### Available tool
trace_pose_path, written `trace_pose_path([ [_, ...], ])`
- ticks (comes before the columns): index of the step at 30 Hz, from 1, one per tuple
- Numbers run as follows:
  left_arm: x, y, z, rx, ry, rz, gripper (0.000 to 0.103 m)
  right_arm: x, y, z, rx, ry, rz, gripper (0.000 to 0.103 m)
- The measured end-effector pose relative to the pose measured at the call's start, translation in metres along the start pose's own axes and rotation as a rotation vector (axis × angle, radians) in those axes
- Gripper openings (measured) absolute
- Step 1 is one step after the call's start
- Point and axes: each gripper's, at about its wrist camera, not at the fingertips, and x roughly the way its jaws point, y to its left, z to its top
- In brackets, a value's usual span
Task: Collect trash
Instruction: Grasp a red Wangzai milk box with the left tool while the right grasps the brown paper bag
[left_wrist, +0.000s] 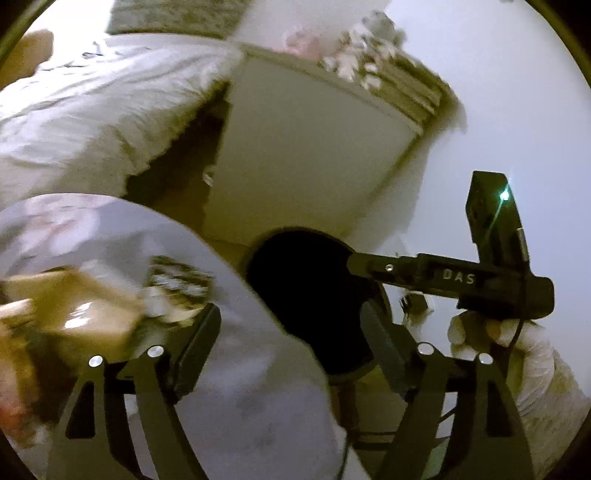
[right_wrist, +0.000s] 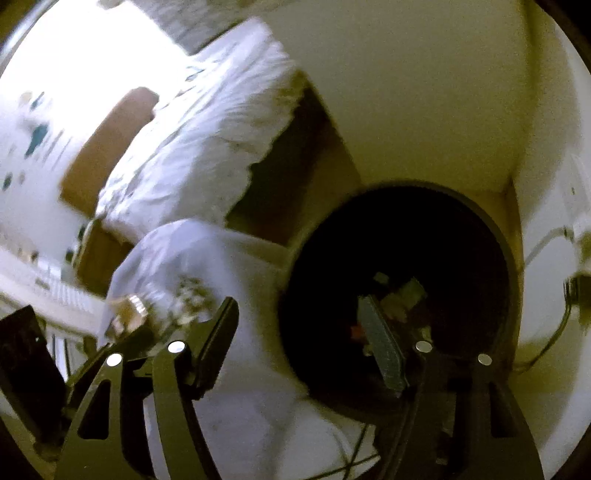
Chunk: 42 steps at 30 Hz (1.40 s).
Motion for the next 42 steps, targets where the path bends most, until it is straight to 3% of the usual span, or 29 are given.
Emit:
trace_pose_path([
  [7, -0.074, 0.077, -0.027, -0.117, -0.107, 0.134, 0.085, 0.007, 0.101, -0.006, -0.252, 0.009, 0.039, 0.074],
  [11, -0.110, 0.131, -0.049, -0.200, -0.135, 0.262, 0.087, 0.027, 0.154, -0.012, -0.400, 0.036, 0.036, 0.074],
  [16, -0.136, 0.178, -0.069, -0.132, -0.123, 0.353, 0.090, 0.059, 0.194, -0.015, -0.512, 0.088, 0.046, 0.074],
  [21, -0.141, 0.215, -0.063, -0.035, -0.069, 0.306, 0.097, 0.094, 0.211, -0.016, -0.550, 0.149, 0.050, 0.074],
  [27, -0.115, 0.253, -0.058, -0.102, 0.005, 0.124, 0.097, 0.127, 0.214, -0.013, -0.548, 0.202, 0.058, 0.074],
  [30, -0.106, 0.251, -0.066, -0.086, 0.018, 0.052, 0.094, 0.139, 0.215, -0.015, -0.538, 0.227, 0.070, 0.074],
  [32, -0.103, 0.242, -0.073, -0.047, 0.041, 0.041, 0.081, 0.145, 0.216, -0.018, -0.541, 0.246, 0.073, 0.074],
  [34, -0.103, 0.230, -0.078, -0.015, 0.049, 0.009, 0.077, 0.147, 0.218, -0.023, -0.562, 0.241, 0.053, 0.069],
  [36, -0.107, 0.213, -0.089, 0.053, 0.062, 0.014, 0.077, 0.147, 0.220, -0.026, -0.580, 0.230, 0.040, 0.067],
  [38, -0.109, 0.197, -0.097, 0.124, 0.077, 0.023, 0.076, 0.143, 0.220, -0.028, -0.583, 0.221, 0.046, 0.056],
  [42, -0.119, 0.176, -0.102, 0.224, 0.042, 0.080, 0.079, 0.134, 0.220, -0.030, -0.588, 0.199, 0.041, 0.048],
])
